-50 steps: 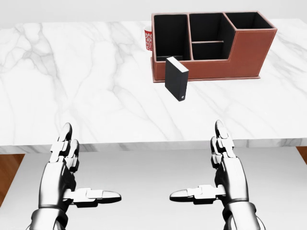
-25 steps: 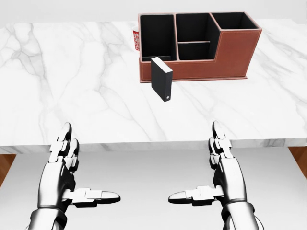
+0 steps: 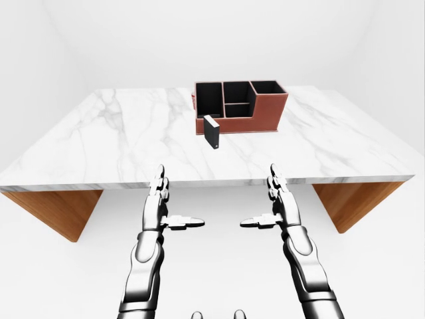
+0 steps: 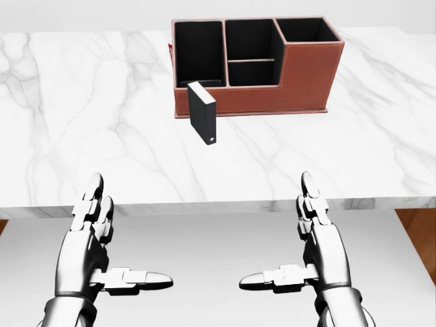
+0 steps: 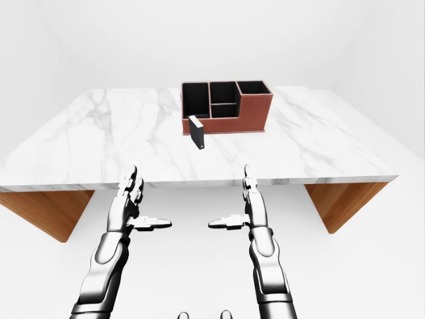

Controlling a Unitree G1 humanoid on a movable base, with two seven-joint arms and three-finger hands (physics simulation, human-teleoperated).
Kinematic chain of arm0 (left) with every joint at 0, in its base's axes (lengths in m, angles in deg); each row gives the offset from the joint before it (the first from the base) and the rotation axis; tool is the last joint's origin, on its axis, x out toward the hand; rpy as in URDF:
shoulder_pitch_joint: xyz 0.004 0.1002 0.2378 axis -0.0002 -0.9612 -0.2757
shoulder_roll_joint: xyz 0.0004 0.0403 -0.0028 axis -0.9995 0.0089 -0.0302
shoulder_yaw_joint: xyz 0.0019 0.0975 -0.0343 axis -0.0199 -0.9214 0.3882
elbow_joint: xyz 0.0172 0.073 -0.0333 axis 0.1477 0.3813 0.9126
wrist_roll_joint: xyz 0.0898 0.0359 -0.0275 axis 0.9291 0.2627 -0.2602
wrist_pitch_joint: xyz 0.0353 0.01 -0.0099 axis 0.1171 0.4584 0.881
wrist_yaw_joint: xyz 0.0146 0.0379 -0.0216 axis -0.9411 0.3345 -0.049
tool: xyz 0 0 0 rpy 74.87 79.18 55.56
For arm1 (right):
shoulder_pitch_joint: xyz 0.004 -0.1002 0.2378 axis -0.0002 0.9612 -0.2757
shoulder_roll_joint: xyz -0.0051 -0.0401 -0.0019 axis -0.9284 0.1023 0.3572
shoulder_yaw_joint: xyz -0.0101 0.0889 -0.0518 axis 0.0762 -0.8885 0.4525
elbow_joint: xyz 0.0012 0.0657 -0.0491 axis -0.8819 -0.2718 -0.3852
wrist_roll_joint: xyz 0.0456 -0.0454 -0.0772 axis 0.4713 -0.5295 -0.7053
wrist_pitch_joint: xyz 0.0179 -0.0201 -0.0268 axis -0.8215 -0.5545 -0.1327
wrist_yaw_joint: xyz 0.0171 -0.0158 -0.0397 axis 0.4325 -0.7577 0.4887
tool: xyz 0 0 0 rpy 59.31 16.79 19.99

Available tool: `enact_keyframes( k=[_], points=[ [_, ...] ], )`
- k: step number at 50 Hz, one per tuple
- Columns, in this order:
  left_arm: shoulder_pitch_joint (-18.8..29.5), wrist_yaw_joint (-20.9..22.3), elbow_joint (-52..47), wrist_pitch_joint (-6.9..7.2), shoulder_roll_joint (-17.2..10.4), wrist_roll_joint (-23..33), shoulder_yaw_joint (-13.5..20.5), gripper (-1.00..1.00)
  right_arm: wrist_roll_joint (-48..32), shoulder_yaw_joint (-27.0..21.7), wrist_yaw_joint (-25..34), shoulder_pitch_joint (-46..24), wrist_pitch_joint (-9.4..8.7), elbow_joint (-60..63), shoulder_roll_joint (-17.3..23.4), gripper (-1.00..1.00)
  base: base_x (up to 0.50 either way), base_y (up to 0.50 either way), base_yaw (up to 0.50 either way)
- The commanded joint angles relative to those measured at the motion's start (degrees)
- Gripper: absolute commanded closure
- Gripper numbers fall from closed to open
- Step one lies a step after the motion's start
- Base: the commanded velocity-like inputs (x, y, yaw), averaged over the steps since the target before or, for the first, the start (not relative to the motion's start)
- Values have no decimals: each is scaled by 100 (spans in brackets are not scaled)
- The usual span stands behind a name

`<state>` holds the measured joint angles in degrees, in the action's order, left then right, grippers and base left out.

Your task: Pick up the book and place it in the right compartment of the caddy.

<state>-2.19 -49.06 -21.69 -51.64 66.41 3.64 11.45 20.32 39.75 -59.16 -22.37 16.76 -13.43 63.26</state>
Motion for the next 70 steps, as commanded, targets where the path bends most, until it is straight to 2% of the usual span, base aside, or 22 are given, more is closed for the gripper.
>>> enact_keyframes(
  k=[1, 7, 9, 15, 22, 25, 26, 32, 36, 41, 42, 44, 45, 46, 47, 48, 49, 50, 51, 52, 53, 70],
  points=[
    [-20, -23, -52, 3, 3, 46, -14, -100, -31, 16, 6, 9, -17, 40, -7, -100, 0, 0, 0],
    [-21, -21, -46, -6, 3, 38, -11, -100, -24, -5, -9, -11, -4, -17, -7, -100, 0, 0, 0],
    [-17, -23, -21, -36, 0, 50, -11, -100, -38, -1, -36, 5, -70, 46, -12, -100, 0, 0, 0],
    [-57, -59, -62, -138, 1, 196, -60, -100, -179, 38, -57, 18, 23, 23, 0, -100, 0, -4, 0],
    [-44, -31, -42, -128, 2, 167, -38, -100, -188, 44, -50, 33, -2, 76, -11, -100, 0, -46, 0],
    [-60, -39, -108, -75, 8, 172, -49, -100, -180, 37, -43, 28, 43, 35, -8, -100, 0, -33, 0],
    [-47, -38, -62, -110, 6, 172, -44, -100, -180, 35, -43, 18, 67, -3, -6, -100, 0, -29, 0],
    [-30, -38, -48, -96, 5, 157, -36, -100, -200, 47, -43, 8, 5, 30, -8, -100, 0, -8, 0],
    [-73, -43, -136, -122, 3, 191, -56, -100, -273, 99, -22, 60, 28, 145, -7, -100, 0, 0, 0],
    [-184, 89, -438, -90, -16, 159, -75, -100, -478, 216, 75, 183, 195, 365, 1, -100, 0, 0, 0],
    [-191, 67, -507, -358, -82, 356, -67, -100, -359, 175, 102, 220, 41, 670, -37, -100, 0, 0, 0],
    [-171, 109, -695, -292, -88, 405, -28, -100, -273, 160, 151, 228, -53, 875, -36, -100, 0, 0, 0],
    [-169, 106, -725, -388, -124, 542, -17, -100, -398, 184, 117, 221, -123, 1058, -13, -100, 0, 0, 0],
    [-163, 115, -820, -398, -139, 641, -8, -100, -474, 197, 99, 222, -222, 1276, -10, -100, 0, 0, 0],
    [-171, 159, -968, -347, -143, 686, -3, -100, -509, 197, 102, 209, -293, 1414, -10, -100, 0, 0, 0],
    [-155, 226, -1339, -173, -172, 742, 22, -100, -414, 156, 70, 187, -147, 1412, -48, -100, 0, 0, 0],
    [-128, 284, -1585, 5, -169, 739, 54, -100, -408, 144, 92, 112, -571, 1816, -39, -100, 0, 0, 0],
    [-85, 321, -1747, 191, -158, 719, 88, -100, -395, 139, 100, 67, -667, 1957, -36, -100, 0, 0, 0],
    [-34, 340, -1880, 329, -154, 708, 119, -100, -385, 139, 99, 46, -667, 2060, -37, -100, 0, 0, 0],
    [49, 362, -2084, 531, -156, 676, 154, -100, -403, 159, 105, 26, -667, 2173, -35, -100, 0, 0, 0],
    [119, 380, -2264, 594, -169, 675, 176, -100, -412, 177, 109, -3, -667, 2289, -40, -100, 0, 0, 0],
    [255, 406, -2685, 594, -163, 663, 195, -100, -344, 220, 116, -77, -667, 2431, -54, -100, 8, 0, 0]
  ],
)
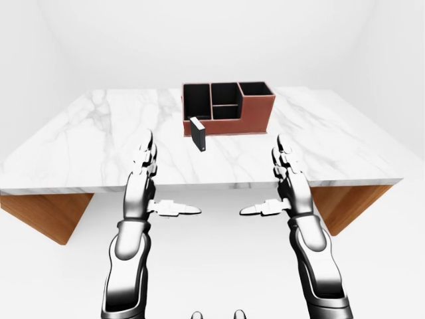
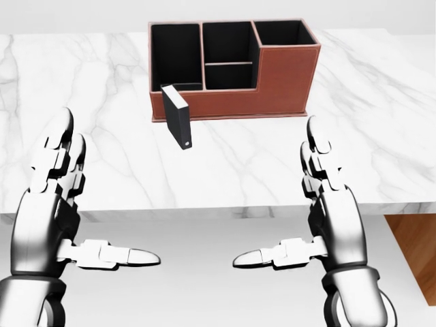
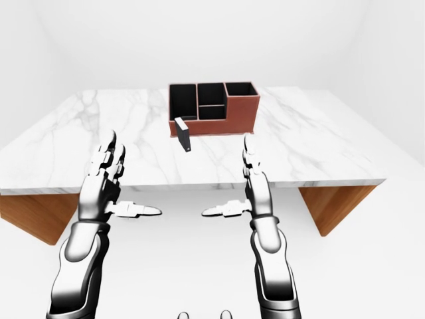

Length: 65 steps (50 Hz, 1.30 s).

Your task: Pick up the book and place it in the right compartment of the caddy.

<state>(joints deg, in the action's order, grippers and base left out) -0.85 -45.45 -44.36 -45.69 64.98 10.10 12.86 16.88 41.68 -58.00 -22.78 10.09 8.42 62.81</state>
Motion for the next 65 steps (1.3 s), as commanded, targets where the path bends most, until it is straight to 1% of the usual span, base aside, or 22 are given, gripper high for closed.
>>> enact_keyframes(
  k=[1, 8, 9, 18, 31, 65],
  points=[
    [124, 41, -408, 0, -20, 20, 52, -100, 4, 25, -2, -36, 0, 236, -11, -100, 30, 0, 0],
    [21, 28, -421, 0, 4, 58, -14, -100, -21, 57, -21, 13, 0, 199, -17, -100, 35, 0, 0],
    [37, 35, -381, 0, -5, 13, 36, -100, -18, 46, -29, 7, 0, 243, -18, -100, 41, 0, 0],
    [87, 31, -357, 0, -1, 87, -15, -100, -173, 101, -68, 6, 0, -20, -18, -100, 47, 0, 0],
    [91, 29, -341, 0, 2, 94, -17, -100, -240, 143, -31, 32, 0, 36, -28, -100, 48, 0, 0],
    [104, 18, -392, 0, 0, 107, -17, -100, -323, 191, -32, 54, 0, 2, -39, -100, 29, 0, 0]
  ],
)
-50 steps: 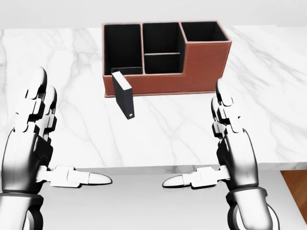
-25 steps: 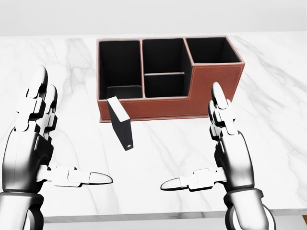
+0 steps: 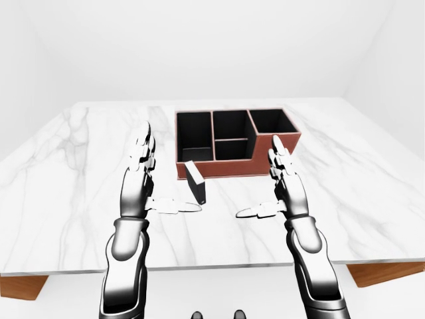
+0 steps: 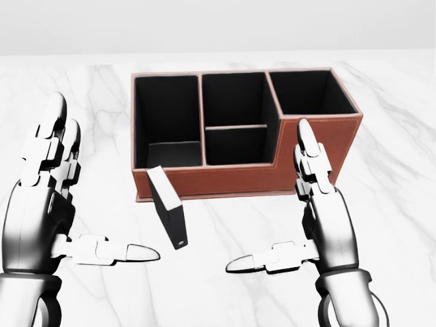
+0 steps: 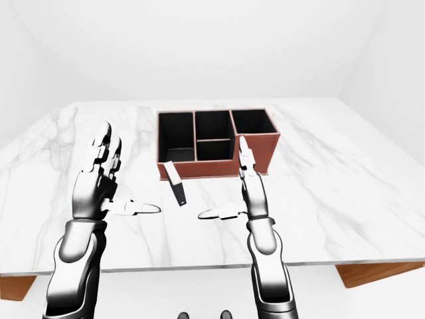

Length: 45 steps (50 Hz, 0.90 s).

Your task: Pick up the book and place it in the right compartment of the caddy.

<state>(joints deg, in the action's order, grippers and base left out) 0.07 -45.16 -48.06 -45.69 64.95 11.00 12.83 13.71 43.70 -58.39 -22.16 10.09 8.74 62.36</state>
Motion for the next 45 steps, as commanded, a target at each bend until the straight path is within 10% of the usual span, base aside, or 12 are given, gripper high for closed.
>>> enact_keyframes(
  k=[1, 45],
  points=[
    [4, -7, 2, 0, 0, 13, -8, -100, -3, -18, 2, -6, 0, -50, 5, -100, 22, 0, 0],
    [26, -9, 11, 0, 0, 19, -8, -100, 9, -8, -18, -33, 0, -97, -5, -100, 19, 0, 0]
  ],
)
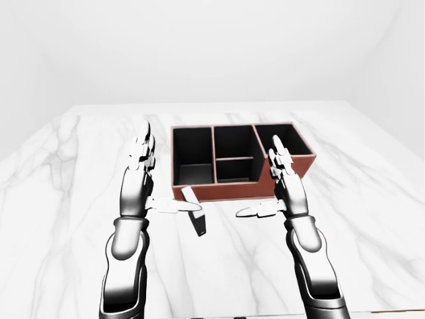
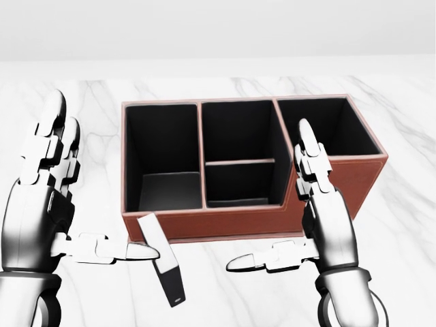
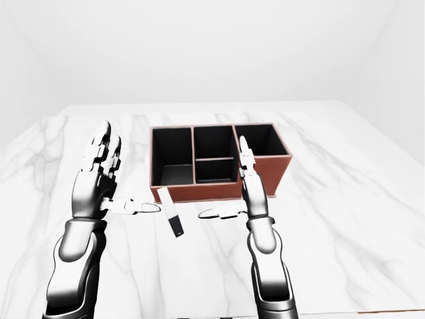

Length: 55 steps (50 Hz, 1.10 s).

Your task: Pick up the book and place it in the right compartment of the caddy.

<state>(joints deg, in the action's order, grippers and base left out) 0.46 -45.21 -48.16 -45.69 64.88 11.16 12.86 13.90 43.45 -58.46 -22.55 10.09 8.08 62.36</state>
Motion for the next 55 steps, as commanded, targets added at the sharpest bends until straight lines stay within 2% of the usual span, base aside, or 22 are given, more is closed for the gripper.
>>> enact_keyframes(
  k=[1, 2, 3, 4, 55],
  points=[
    [-25, -3, 54, 0, 6, 12, -20, -100, -14, 23, -11, 5, 0, -48, -4, -100, 19, 0, 0],
    [-22, -1, 26, 0, 6, 14, -21, -100, -9, 17, -6, -1, 0, -49, -2, -100, 18, 0, 0],
    [-13, -1, 30, 0, 4, 3, -8, -100, -4, 15, -31, 45, 112, -265, 3, -100, 18, 0, 0],
    [-2, -2, 64, 0, 1, -13, 10, -100, 6, -5, -13, 3, 0, -178, 6, -100, 18, 0, 0],
    [42, -27, 41, 0, 4, 240, -57, -100, -124, 123, 90, -39, 0, 84, -18, -100, 2, 0, 0]
  ],
)
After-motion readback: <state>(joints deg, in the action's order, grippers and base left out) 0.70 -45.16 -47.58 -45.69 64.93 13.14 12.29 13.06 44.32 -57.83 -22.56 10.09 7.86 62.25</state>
